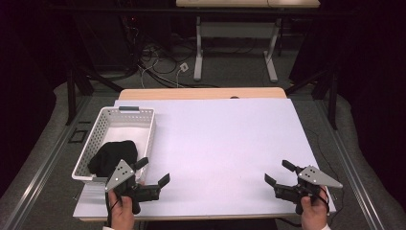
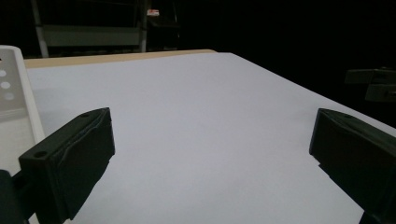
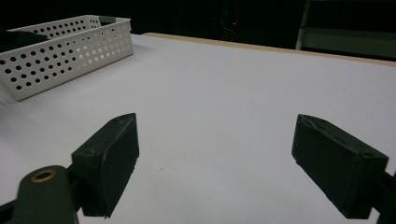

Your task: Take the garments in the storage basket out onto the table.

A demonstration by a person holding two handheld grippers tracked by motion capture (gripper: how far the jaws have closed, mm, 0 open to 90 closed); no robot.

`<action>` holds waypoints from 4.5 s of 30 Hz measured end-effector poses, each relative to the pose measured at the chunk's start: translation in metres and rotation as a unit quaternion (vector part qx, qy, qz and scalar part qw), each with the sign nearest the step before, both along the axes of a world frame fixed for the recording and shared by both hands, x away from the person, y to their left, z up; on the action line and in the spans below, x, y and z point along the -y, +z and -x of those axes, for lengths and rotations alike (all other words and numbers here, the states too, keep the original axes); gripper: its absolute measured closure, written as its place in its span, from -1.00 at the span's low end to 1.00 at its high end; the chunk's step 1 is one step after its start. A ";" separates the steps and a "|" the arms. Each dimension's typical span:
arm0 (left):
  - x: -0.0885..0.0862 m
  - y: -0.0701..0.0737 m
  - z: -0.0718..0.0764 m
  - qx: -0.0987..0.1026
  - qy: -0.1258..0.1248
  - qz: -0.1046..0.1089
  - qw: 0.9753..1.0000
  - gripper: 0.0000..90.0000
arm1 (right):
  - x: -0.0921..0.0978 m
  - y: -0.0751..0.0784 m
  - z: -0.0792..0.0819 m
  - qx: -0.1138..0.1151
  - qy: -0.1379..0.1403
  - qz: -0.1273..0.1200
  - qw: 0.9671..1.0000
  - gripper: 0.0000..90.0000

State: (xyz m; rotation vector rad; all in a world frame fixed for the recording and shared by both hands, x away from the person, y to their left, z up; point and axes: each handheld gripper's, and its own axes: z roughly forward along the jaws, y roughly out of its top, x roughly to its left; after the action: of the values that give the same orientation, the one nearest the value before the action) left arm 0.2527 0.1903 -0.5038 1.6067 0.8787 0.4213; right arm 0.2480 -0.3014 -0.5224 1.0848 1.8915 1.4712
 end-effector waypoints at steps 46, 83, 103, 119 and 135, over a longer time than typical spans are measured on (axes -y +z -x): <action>-0.069 0.017 0.001 -0.020 0.086 0.002 0.996 -0.99 | 0.021 -0.010 0.001 -0.011 -0.029 -0.003 1.000 -0.67; -0.117 0.044 -0.031 -0.079 0.133 -0.062 0.986 -0.99 | 0.041 -0.006 0.010 -0.006 -0.064 -0.009 0.998 -0.68; -0.116 0.042 -0.076 -0.153 0.124 -0.152 0.969 -0.99 | 0.036 -0.009 0.004 -0.019 -0.053 -0.009 0.998 -0.67; -0.119 0.012 -0.100 -0.227 0.134 -0.201 0.943 -0.99 | 0.034 -0.012 0.002 -0.031 -0.043 -0.006 0.999 -0.67; -0.114 0.002 -0.108 -0.257 0.133 -0.241 0.926 -0.99 | 0.031 -0.015 0.000 -0.041 -0.032 -0.001 0.999 -0.67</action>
State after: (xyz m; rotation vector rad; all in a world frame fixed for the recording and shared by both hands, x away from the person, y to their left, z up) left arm 0.3610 0.3047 -0.5023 2.1074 1.4900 0.4336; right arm 0.2484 -0.3328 -0.5377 1.2121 1.8933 1.4132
